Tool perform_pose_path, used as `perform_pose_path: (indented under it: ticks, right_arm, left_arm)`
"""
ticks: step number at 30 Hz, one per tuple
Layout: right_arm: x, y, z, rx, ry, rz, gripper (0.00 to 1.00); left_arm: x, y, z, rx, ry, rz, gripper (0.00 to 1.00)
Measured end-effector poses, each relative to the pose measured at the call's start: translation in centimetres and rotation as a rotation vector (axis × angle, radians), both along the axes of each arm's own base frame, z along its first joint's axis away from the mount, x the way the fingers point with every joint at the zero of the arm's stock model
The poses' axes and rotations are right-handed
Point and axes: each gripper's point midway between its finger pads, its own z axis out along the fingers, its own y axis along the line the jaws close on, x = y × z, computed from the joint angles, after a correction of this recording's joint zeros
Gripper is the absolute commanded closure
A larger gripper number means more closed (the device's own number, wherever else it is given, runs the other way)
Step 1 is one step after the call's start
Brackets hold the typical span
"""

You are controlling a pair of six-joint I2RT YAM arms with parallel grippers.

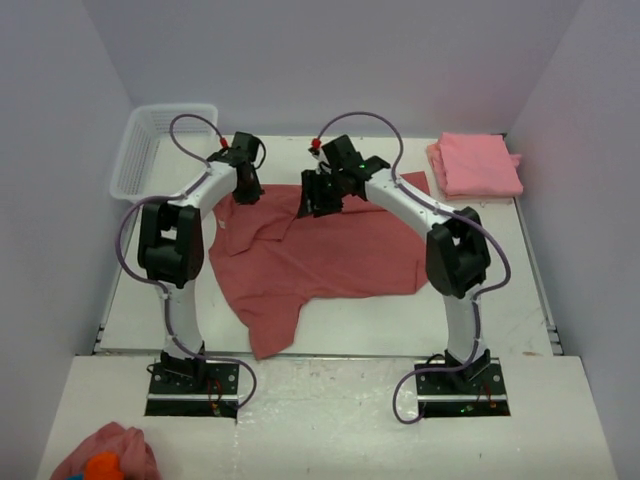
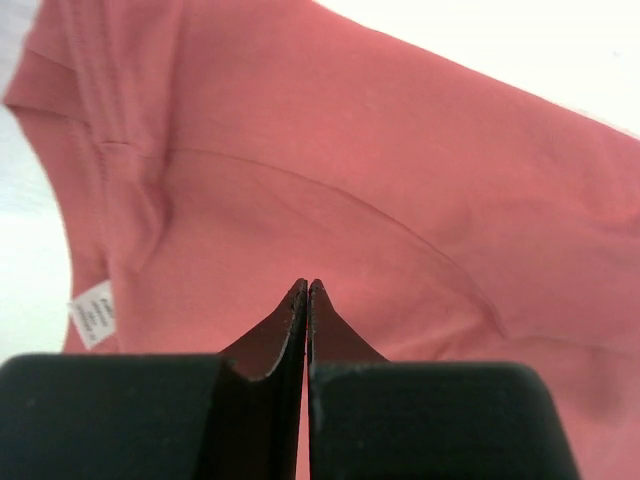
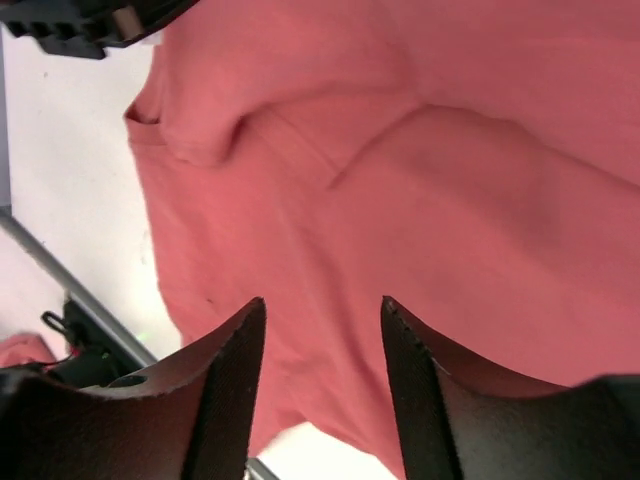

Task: Fold and stack the t-shirts
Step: Fold the flattened tshirt in 1/3 of the way

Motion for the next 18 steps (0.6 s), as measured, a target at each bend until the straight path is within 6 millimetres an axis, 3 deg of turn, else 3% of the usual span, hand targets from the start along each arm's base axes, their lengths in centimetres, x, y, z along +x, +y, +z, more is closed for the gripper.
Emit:
perform_pose_path:
  ticks: [1,3,4,6,9,14,18]
  right_arm:
    - [0.3,1.3,0.1,0.011,-0.005,0.015,0.54]
    - [0.3,3.6,-0.4,0.02,0.006,0.048,0.89]
    - [0.3,4.5,-0.7,0.019,0.009,0.061,1.0]
    - [-0.1,5.5,-2.0,0.002,0.04,0.066,1.0]
    - [-1.3,4.5,-4.4,-0.074,0.083,0.048,1.0]
    - [-5.0,-0.3,-8.4,-0.246,0.163,0.006,1.0]
    - [-8.7,-4.2,-9.4,-0.331,0.209,-0.009,1.0]
  left_arm:
    - [0.1,0.5,-0.1,0.001,0.003,0.01,1.0]
    - [0.1,1.4,-0.6,0.006,0.016,0.029,1.0]
    - [0.1,1.8,-0.8,0.008,0.021,0.038,1.0]
    - [0.2,2.5,-1.1,0.009,0.03,0.052,1.0]
    - [0.1,3.2,-1.6,0.011,0.043,0.066,1.0]
    - [0.1,3.7,-2.2,0.008,0.059,0.076,1.0]
    - [0.0,4.0,-3.1,0.003,0.08,0.079,1.0]
